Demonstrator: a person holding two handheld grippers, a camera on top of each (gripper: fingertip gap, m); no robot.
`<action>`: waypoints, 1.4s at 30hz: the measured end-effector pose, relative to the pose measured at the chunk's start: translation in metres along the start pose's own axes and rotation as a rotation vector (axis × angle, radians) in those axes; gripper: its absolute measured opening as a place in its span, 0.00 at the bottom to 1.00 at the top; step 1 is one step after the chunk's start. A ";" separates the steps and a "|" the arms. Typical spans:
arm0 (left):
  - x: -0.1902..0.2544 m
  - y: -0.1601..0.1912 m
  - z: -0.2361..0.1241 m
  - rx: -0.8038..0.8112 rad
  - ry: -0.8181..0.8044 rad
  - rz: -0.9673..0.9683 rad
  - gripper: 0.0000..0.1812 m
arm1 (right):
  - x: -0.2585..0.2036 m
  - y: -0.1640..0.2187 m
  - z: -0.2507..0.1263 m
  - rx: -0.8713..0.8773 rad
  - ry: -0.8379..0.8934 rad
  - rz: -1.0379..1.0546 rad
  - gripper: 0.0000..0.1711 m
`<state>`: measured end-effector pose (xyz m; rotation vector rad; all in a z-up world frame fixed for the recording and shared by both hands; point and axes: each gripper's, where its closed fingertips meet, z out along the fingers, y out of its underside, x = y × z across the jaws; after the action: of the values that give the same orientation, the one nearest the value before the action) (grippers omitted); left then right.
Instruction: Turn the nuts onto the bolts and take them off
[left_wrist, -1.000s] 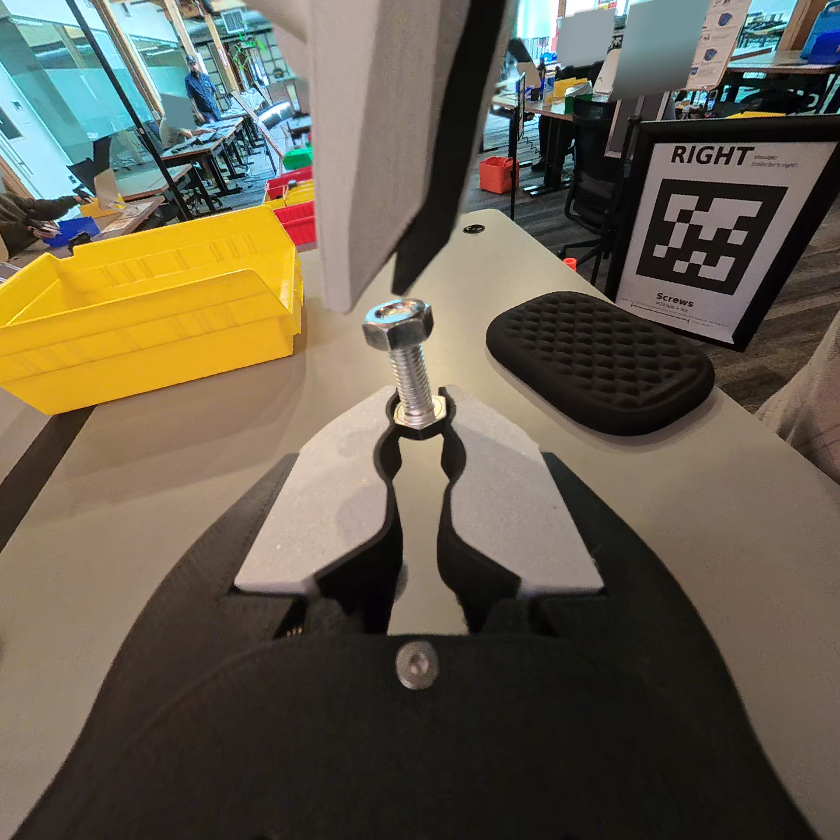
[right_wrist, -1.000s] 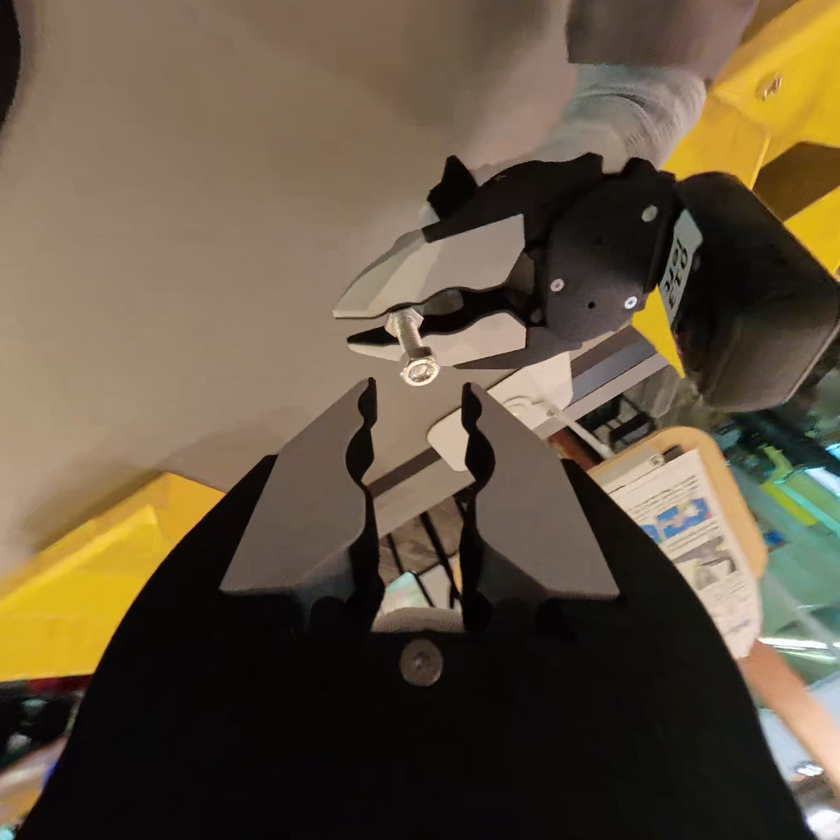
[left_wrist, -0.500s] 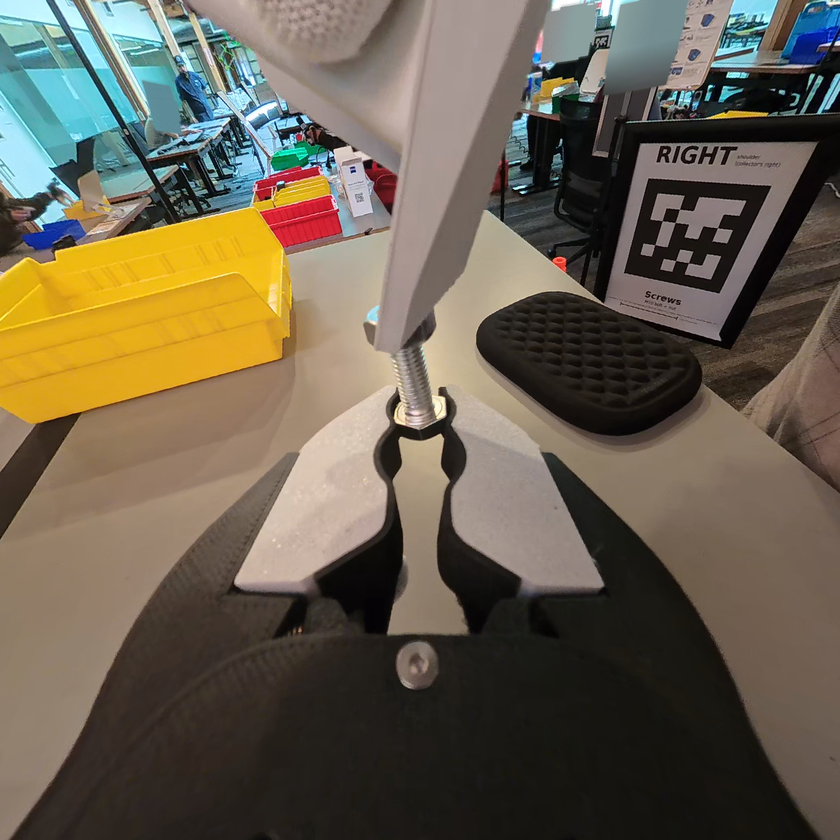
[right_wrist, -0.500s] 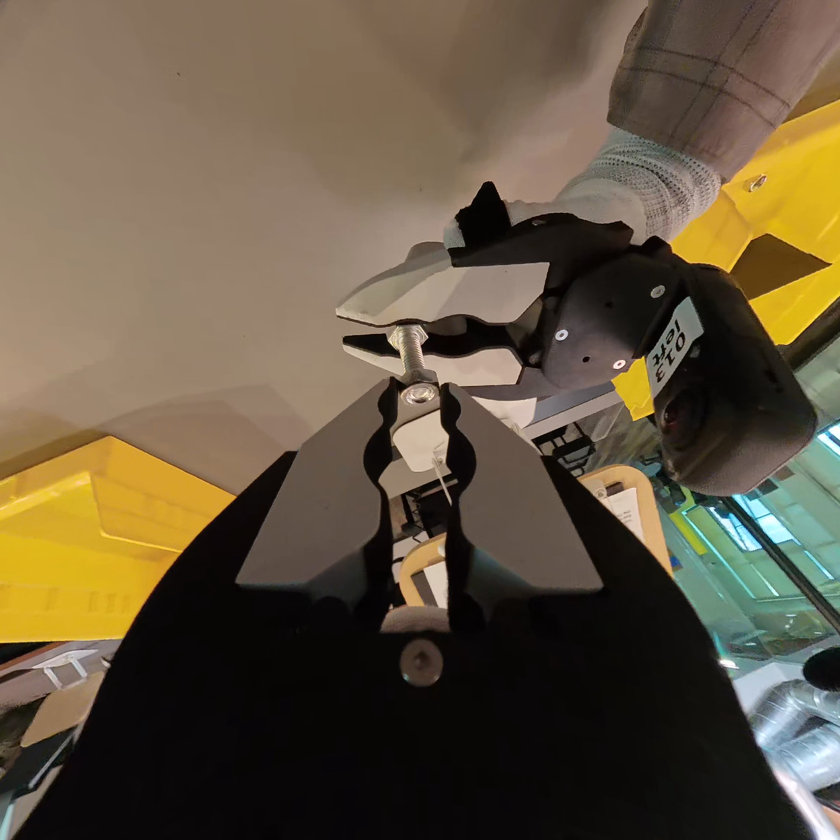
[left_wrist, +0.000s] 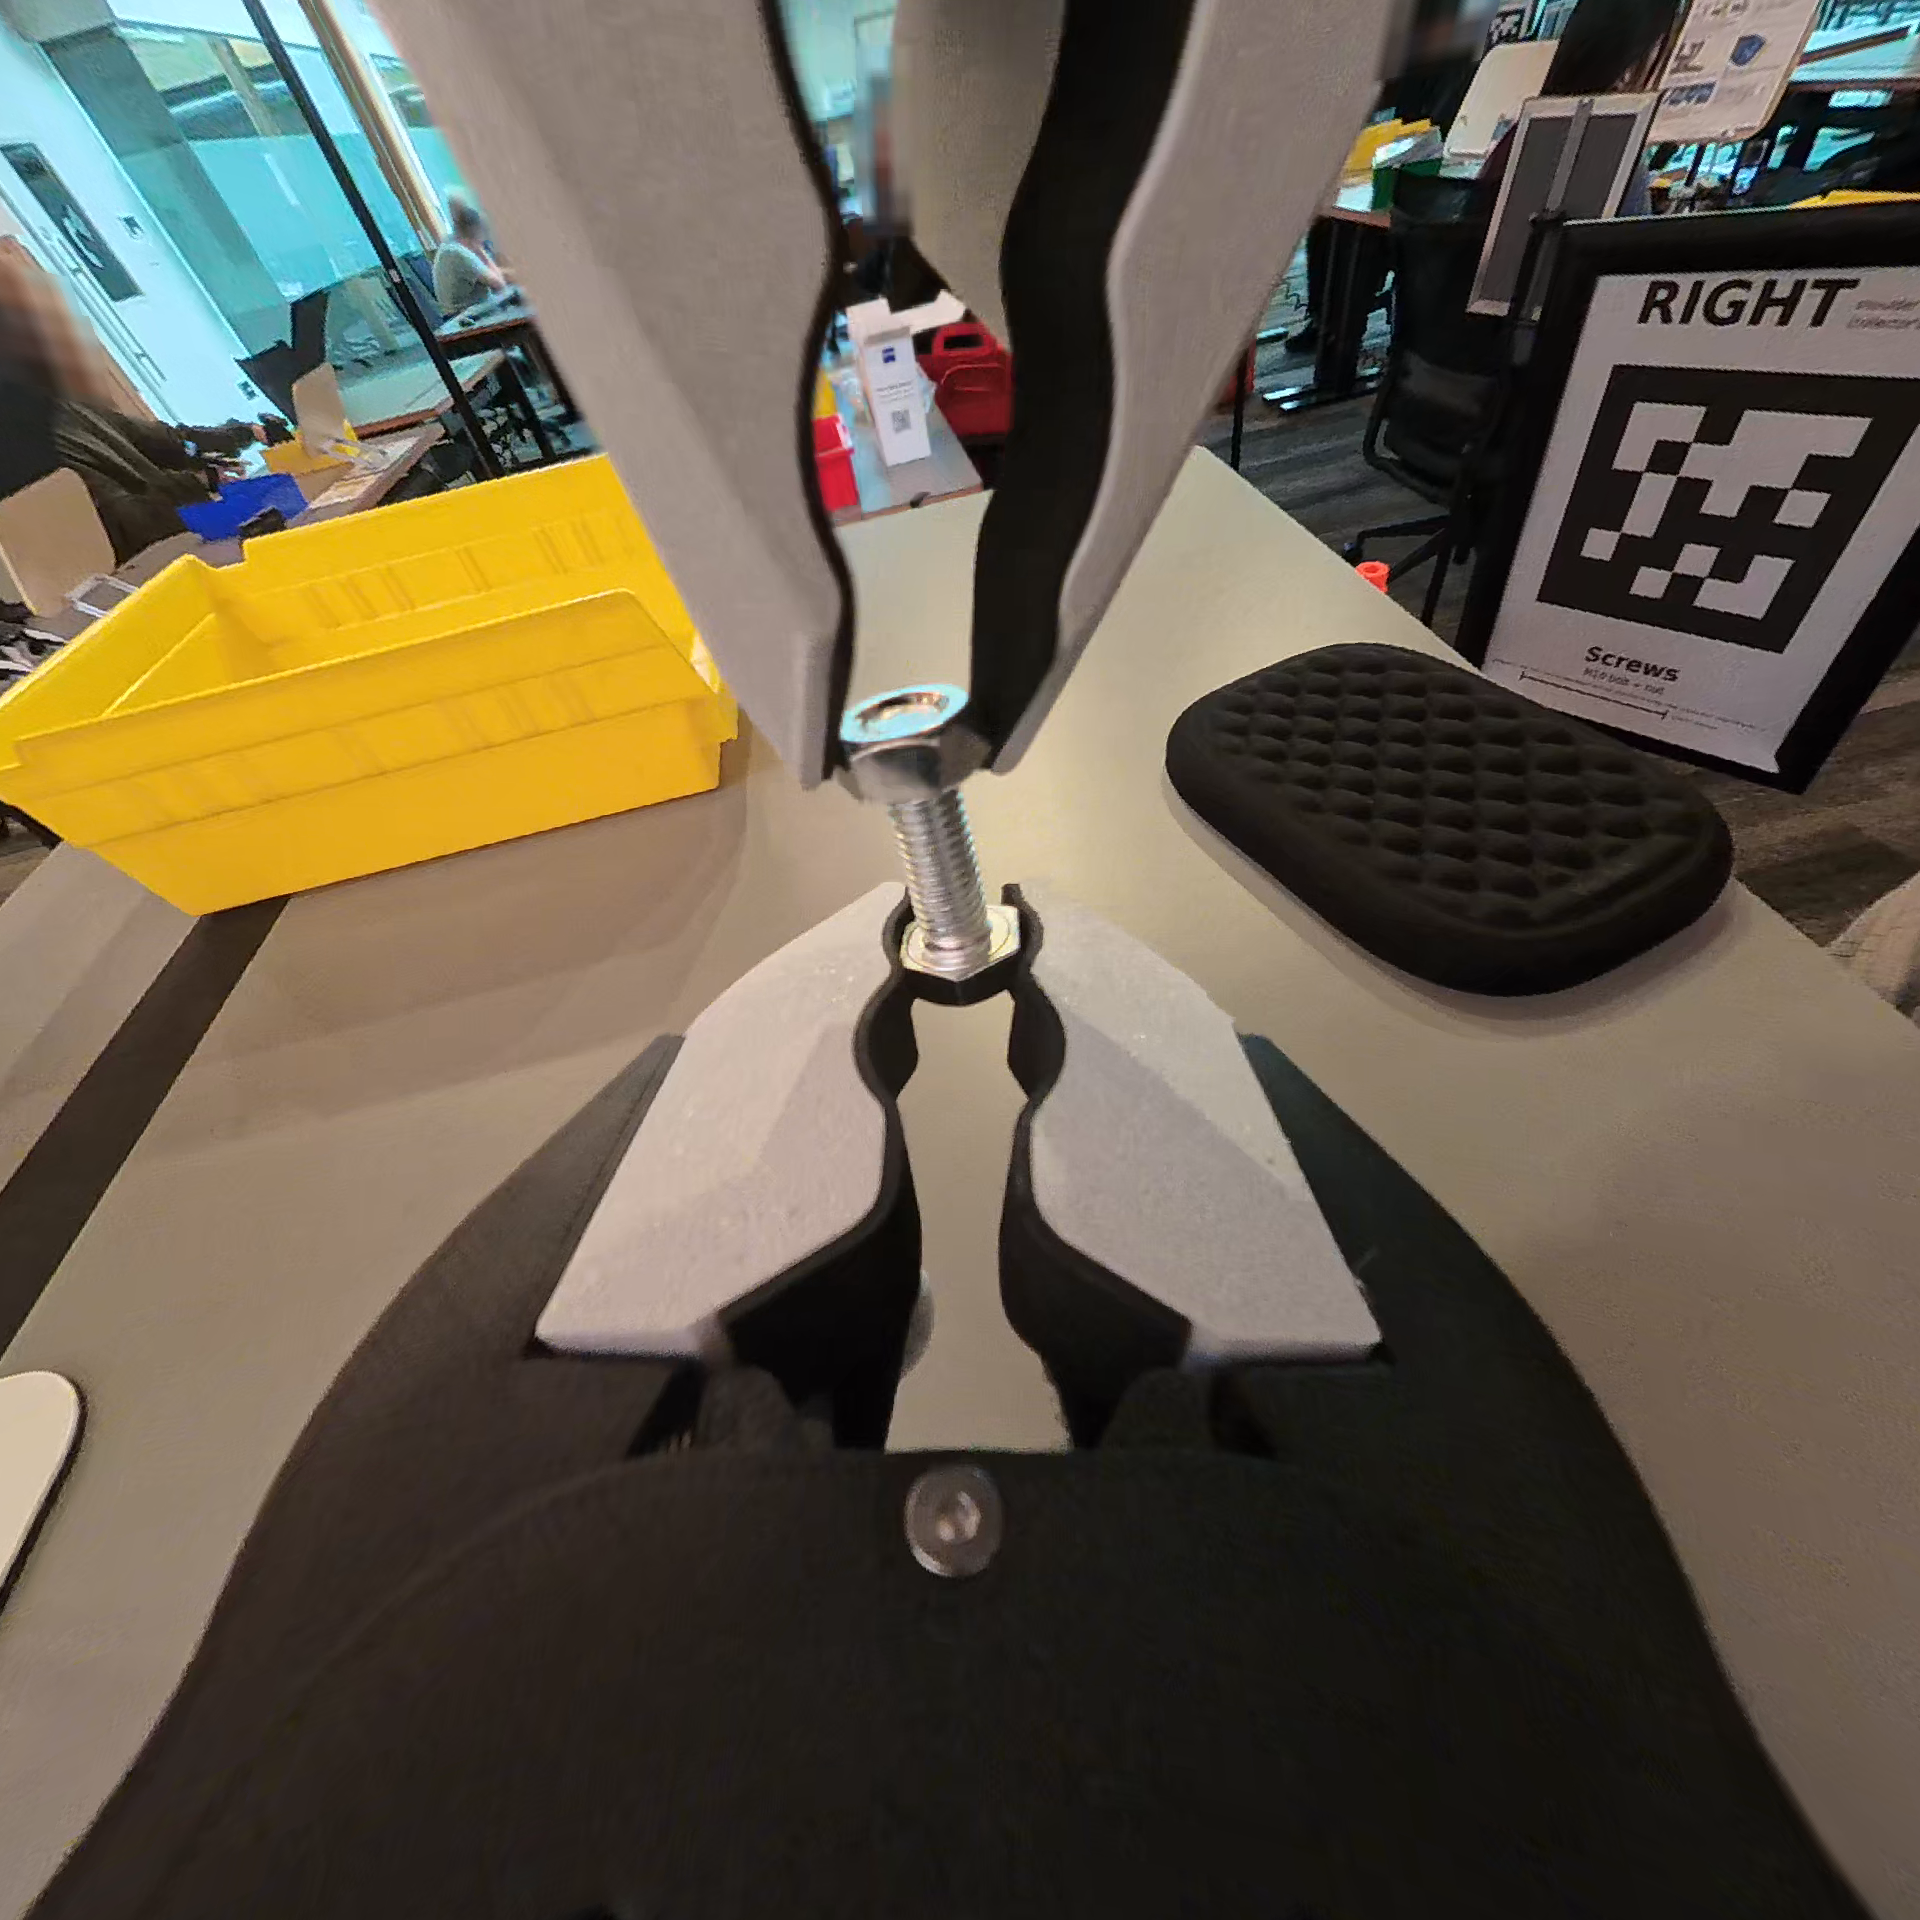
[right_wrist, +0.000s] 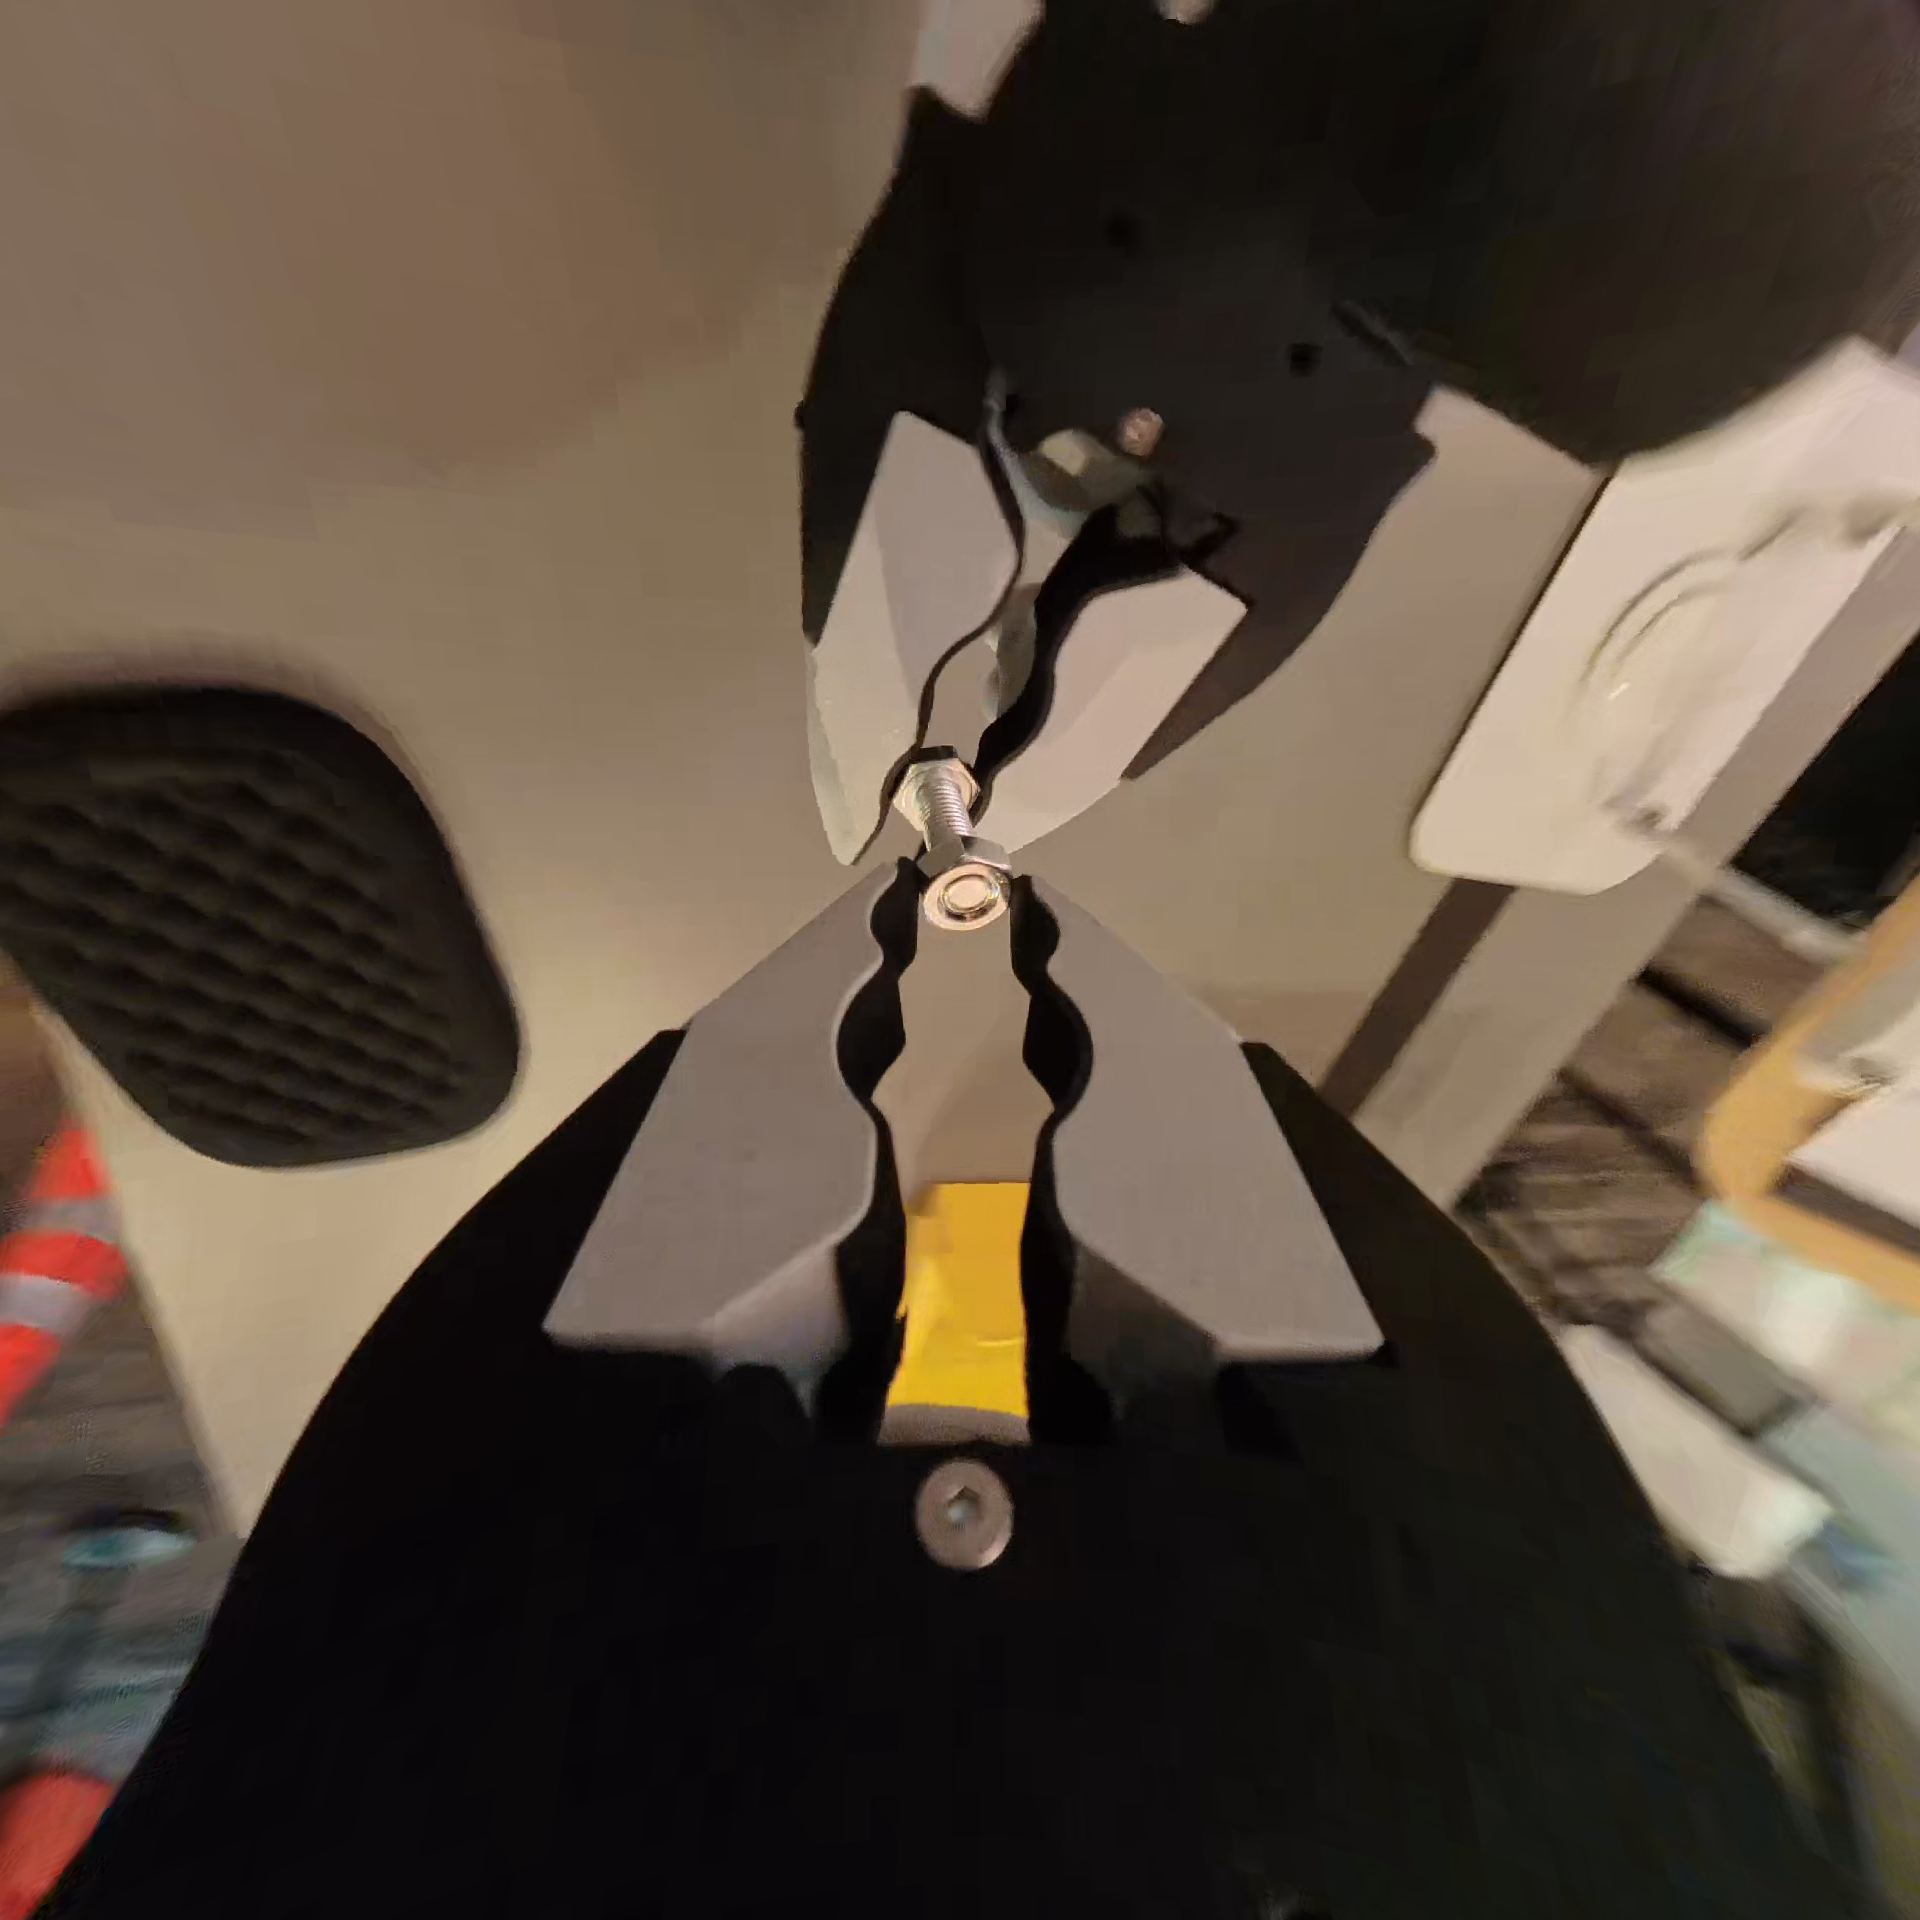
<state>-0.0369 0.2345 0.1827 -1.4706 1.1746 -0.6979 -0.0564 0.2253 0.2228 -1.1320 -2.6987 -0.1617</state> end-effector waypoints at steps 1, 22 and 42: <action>0.000 0.000 0.000 -0.001 -0.004 0.003 0.08 | 0.000 0.000 0.000 0.013 -0.033 0.092 0.09; 0.007 -0.001 -0.001 0.013 0.041 -0.007 0.08 | 0.007 -0.004 -0.018 0.109 0.230 -0.549 0.23; 0.014 -0.001 0.002 0.005 0.068 0.007 0.08 | -0.004 -0.004 -0.002 -0.037 0.337 -0.995 0.09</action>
<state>-0.0299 0.2228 0.1805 -1.4476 1.2282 -0.7501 -0.0564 0.2192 0.2241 0.3051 -2.6664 -0.4884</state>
